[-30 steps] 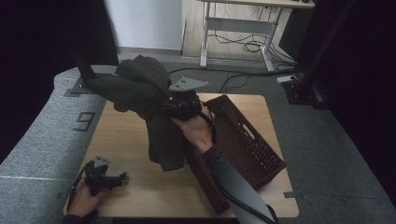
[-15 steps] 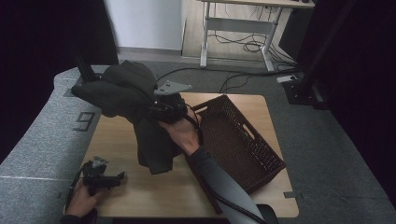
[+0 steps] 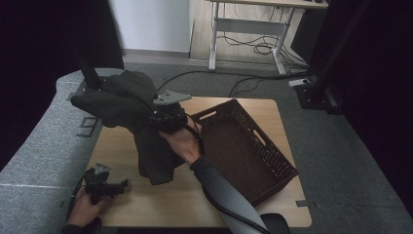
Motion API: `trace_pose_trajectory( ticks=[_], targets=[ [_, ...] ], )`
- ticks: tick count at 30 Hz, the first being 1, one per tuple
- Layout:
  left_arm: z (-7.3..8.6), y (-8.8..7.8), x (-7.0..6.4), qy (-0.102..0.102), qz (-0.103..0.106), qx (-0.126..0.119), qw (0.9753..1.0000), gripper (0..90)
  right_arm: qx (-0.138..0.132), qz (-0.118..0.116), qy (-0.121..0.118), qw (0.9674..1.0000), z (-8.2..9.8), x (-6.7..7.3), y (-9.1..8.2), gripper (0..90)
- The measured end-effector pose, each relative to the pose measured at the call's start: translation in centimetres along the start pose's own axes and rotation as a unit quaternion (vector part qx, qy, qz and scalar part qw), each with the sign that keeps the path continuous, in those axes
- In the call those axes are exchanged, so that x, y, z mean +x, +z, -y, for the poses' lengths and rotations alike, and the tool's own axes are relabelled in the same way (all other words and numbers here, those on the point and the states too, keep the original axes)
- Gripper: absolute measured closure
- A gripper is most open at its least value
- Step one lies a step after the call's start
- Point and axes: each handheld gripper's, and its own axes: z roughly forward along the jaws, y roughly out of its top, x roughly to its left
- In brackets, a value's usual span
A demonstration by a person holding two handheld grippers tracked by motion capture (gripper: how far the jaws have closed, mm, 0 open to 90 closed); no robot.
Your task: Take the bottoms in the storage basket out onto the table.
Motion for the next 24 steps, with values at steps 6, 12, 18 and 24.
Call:
trace_pose_trajectory(
  ticks=[6,12,18,24],
  targets=[
    [0.0,0.0,0.2,-0.002,-0.003,0.001,1.0000,0.0,0.006,0.000,-0.001,1.0000,1.2,0.3,1.1,67.5],
    [0.1,0.0,0.2,-0.002,-0.005,0.000,1.0000,0.0,0.014,0.001,-0.001,0.9999,2.4,0.6,2.1,67.4],
    [0.1,-0.1,0.2,-0.003,-0.006,0.001,1.0000,0.0,0.020,0.002,0.001,0.9998,3.8,0.8,3.1,67.5],
    [0.1,-0.1,0.3,-0.002,-0.006,0.003,1.0000,0.0,0.030,0.009,0.002,0.9995,5.2,0.9,4.0,67.4]
  ],
)
